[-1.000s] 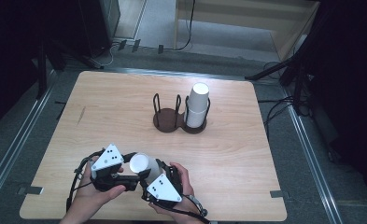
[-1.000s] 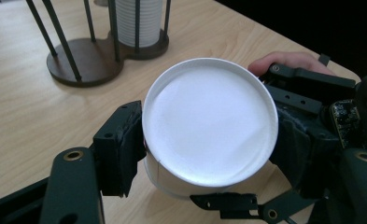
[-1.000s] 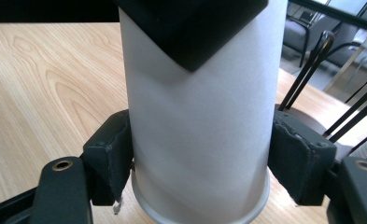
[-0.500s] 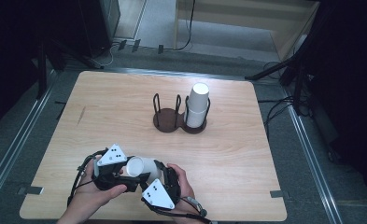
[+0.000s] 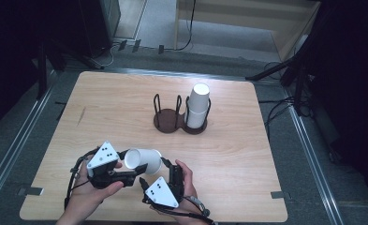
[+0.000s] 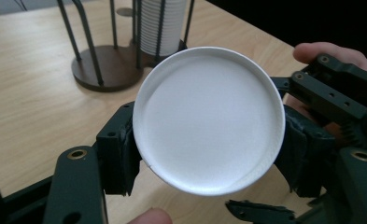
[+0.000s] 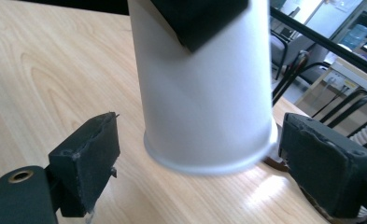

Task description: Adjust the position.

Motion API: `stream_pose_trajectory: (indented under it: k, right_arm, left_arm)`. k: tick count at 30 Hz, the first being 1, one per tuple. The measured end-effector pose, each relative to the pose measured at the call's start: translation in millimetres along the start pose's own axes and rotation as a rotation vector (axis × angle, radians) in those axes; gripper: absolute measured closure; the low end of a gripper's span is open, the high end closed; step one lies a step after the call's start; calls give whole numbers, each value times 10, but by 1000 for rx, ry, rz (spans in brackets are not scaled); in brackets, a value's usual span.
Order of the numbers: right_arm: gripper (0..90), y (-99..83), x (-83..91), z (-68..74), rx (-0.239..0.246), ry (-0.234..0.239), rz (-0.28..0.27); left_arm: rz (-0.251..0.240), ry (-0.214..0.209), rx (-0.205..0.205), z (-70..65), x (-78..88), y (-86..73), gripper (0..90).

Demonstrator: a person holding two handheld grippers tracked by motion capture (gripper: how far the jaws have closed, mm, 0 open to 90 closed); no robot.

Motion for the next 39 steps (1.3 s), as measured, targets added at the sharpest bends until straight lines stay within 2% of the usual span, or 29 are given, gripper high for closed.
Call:
stream_pose_trajectory:
  k: [3, 5, 7, 9, 12, 16, 17, 18, 21, 26, 31, 34, 39]
  right_arm:
    - [119, 3, 6, -31, -10, -11, -1]
    - [116, 0, 7, -48, -17, -17, 1]
    - [114, -3, 7, -61, -22, -19, 3]
    - [115, -2, 11, -69, -31, -20, 5]
    - [112, -2, 15, -82, -48, -19, 8]
    - [96, -13, 16, -110, -71, -24, 16]
    - [90, -17, 16, -118, -78, -27, 19]
    - [87, -18, 17, -132, -84, -28, 19]
    - [84, -18, 17, -153, -107, -28, 21]
    - [82, -16, 16, -173, -127, -24, 18]
    - [82, -19, 7, -180, -152, -26, 23]
    - [83, -3, 9, -199, -174, -29, 15]
    - [83, 9, -2, -251, -212, -63, 15]
  left_arm:
    - [-34, 9, -13, 29, 13, 13, 324]
    - [-42, 17, -5, 45, 13, 8, 324]
    - [-55, 45, -14, 76, 9, 5, 324]
    - [-78, 67, 2, 118, 21, 10, 324]
    - [-138, 76, 36, 168, 38, 29, 325]
    - [-204, 95, 33, 210, 44, 44, 325]
    - [-204, 95, 33, 210, 44, 44, 325]
    - [-237, 96, 34, 223, 36, 43, 325]
    - [-286, 111, 24, 249, 34, 38, 325]
    - [-340, 117, 16, 272, 32, 42, 325]
    - [-384, 116, 24, 287, 39, 57, 326]
    - [-413, 129, 9, 308, 49, 62, 327]
    - [-444, 131, 25, 317, 54, 67, 328]
Point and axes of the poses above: each handheld gripper's, and its own axes: x roughly backward along the jaws, y roughly out of its top, z roughly to its left, the point moved 7 cm from there along -x, roughly forward along the jaws, and after that the axes turned 7 degrees about -z, right-handed, at the moved point
